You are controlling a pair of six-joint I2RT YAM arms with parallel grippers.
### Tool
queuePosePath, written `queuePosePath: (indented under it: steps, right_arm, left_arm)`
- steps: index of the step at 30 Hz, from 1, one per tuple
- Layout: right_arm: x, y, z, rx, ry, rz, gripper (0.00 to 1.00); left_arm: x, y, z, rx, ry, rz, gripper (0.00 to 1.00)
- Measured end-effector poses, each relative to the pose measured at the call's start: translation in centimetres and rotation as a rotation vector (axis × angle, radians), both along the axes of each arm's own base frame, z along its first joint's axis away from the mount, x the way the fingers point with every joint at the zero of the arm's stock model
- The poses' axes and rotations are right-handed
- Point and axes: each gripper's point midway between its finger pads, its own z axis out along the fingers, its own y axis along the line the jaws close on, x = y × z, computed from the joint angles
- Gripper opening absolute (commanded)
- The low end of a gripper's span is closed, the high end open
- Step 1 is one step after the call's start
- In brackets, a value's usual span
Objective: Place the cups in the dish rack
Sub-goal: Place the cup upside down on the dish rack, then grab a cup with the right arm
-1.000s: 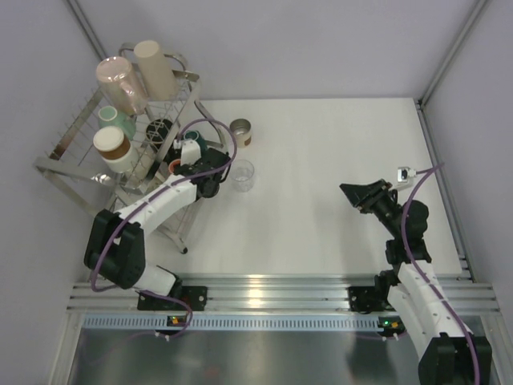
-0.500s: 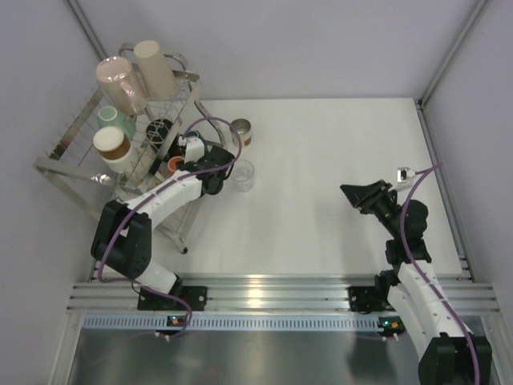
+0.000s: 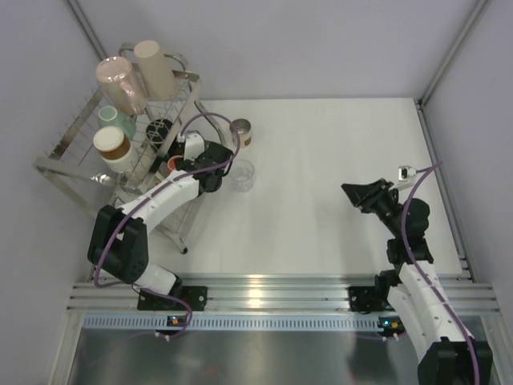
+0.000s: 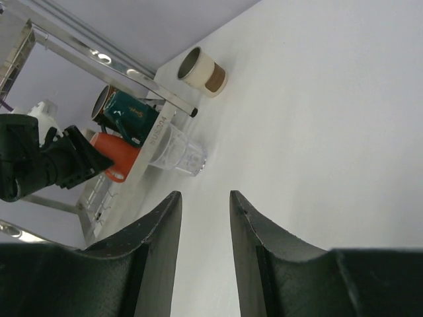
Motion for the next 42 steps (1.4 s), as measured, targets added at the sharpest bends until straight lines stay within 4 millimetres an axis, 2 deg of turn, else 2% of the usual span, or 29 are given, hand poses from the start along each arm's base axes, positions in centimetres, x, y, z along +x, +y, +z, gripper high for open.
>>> queuePosePath:
  steps: [5, 16, 22, 25, 31, 33, 36, 39, 42]
  right_arm:
    - [0.0, 0.0, -0.1, 0.0, 0.005, 0.0, 0.36]
    - [-0.1, 0.0, -0.9, -0.008, 0.047, 0.0, 0.36]
    - [0.0, 0.0, -0.3, -0.016, 0.042, 0.001, 0.37]
    - [0.2, 0.0, -0.9, -0.022, 0.063, 0.002, 0.36]
    - [2.0, 0.2, -1.7, -0.052, 0.173, 0.005, 0.38]
    - [2.9, 0.8, -1.6, -0.073, 0.199, 0.007, 0.41]
    - [4.4, 3.4, -1.0, -0.122, 0.221, 0.039, 0.46]
    - [5.4, 6.9, -0.4, -0.153, 0.223, 0.084, 0.47]
    - [6.5, 9.7, -1.1, -0.179, 0.249, 0.112, 0.48]
  left_arm:
    - [-0.1, -0.5, 0.9, -0.041, -0.017, -0.022, 0.54]
    - [-0.3, -2.5, 0.3, -0.093, 0.048, -0.13, 0.52]
    - [0.3, -4.3, 2.1, -0.136, 0.032, -0.198, 0.52]
    - [0.5, -4.9, 2.9, -0.151, 0.017, -0.218, 0.52]
    - [0.6, -6.8, 3.6, -0.214, 0.01, -0.264, 0.53]
    - [0.6, -7.9, 3.9, -0.256, 0.011, -0.292, 0.52]
    - [0.5, -10.4, 4.3, -0.328, 0.02, -0.367, 0.53]
    - [0.2, -14.4, 5.0, -0.4, 0.038, -0.482, 0.53]
    - [-0.1, -17.9, 5.7, -0.465, 0.051, -0.575, 0.52]
